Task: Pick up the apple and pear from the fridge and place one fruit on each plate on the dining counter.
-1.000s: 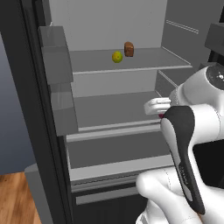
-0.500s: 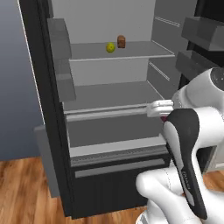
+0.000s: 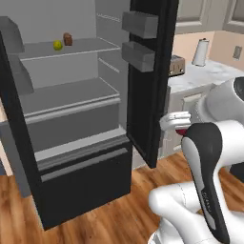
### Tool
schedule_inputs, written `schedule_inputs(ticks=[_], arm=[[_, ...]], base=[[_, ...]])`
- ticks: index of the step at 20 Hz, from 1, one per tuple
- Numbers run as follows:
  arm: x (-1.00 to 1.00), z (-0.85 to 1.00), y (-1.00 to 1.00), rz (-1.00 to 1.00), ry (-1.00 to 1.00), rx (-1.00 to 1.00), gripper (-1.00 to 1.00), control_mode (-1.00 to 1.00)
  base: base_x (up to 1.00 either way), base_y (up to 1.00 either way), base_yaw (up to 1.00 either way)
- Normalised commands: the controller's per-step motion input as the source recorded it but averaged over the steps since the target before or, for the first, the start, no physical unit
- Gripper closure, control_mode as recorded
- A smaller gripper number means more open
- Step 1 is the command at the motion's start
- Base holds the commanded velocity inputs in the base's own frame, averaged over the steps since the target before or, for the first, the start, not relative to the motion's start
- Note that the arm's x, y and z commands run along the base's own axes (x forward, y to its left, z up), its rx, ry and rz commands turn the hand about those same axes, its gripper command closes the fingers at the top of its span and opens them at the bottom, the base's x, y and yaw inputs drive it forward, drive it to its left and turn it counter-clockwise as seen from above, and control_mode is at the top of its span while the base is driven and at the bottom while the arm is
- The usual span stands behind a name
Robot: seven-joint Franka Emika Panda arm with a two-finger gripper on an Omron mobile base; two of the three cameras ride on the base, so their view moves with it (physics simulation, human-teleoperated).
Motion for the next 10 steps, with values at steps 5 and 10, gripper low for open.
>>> schedule_inputs(ticks=[5,10], arm=[[0.00,0.00,0.00,0.00,0.00,0.00,1.00,1.00],[0.00,0.00,0.00,0.00,0.00,0.00,1.00,1.00]], base=[[-0.46,0.08,-0.80],[-0.31,0.15,-0.84]])
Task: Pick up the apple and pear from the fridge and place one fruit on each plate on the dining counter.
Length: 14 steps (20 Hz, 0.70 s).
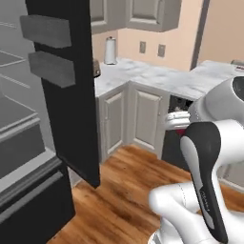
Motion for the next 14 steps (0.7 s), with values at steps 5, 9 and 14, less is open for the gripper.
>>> schedule_inputs(ticks=[5,9,14], arm=[[0.00,0.00,0.00,0.00,0.00,0.00,1.00,1.00],[0.00,0.00,0.00,0.00,0.00,0.00,1.00,1.00],[0.00,0.00,0.00,0.00,0.00,0.00,1.00,1.00]], base=[[-0.27,0.15,-0.88],[-0.33,0.06,-0.89],[-0.41,0.00,-0.83]])
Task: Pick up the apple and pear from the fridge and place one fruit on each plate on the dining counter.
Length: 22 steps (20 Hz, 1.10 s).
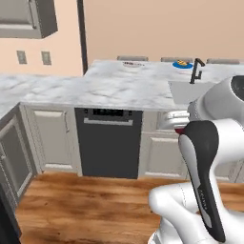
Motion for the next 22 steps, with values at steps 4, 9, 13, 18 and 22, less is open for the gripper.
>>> schedule_inputs(ticks=[4,9,13,18,22], arm=[[0.00,0.00,0.00,0.00,0.00,0.00,1.00,1.00],[0.00,0.00,0.00,0.00,0.00,0.00,1.00,1.00],[0.00,0.00,0.00,0.00,0.00,0.00,1.00,1.00],[0.00,0.00,0.00,0.00,0.00,0.00,1.00,1.00],[0.00,0.00,0.00,0.00,0.00,0.00,1.00,1.00]], base=[[-0.55,-0.14,-0.70],[-0.09,-0.42,-0.75],[0.02,-0.99,-0.38],[0.73,-1.00,-0.02],[1.00,-0.97,0.00]])
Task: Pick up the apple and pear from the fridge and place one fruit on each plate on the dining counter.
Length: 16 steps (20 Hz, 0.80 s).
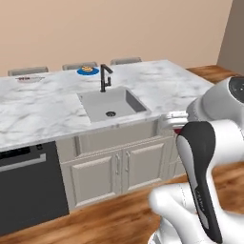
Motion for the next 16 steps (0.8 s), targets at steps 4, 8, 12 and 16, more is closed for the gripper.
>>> schedule_inputs(ticks=[4,8,12,16], arm=[[0.00,0.00,0.00,0.00,0.00,0.00,1.00,1.00],[0.00,0.00,0.00,0.00,0.00,0.00,1.00,1.00],[0.00,0.00,0.00,0.00,0.00,0.00,1.00,1.00],[0.00,0.00,0.00,0.00,0.00,0.00,1.00,1.00]], base=[[1.00,-0.16,-0.15],[0.93,-0.44,-0.17],[0.67,-1.00,-0.04],[0.28,-1.00,0.00]])
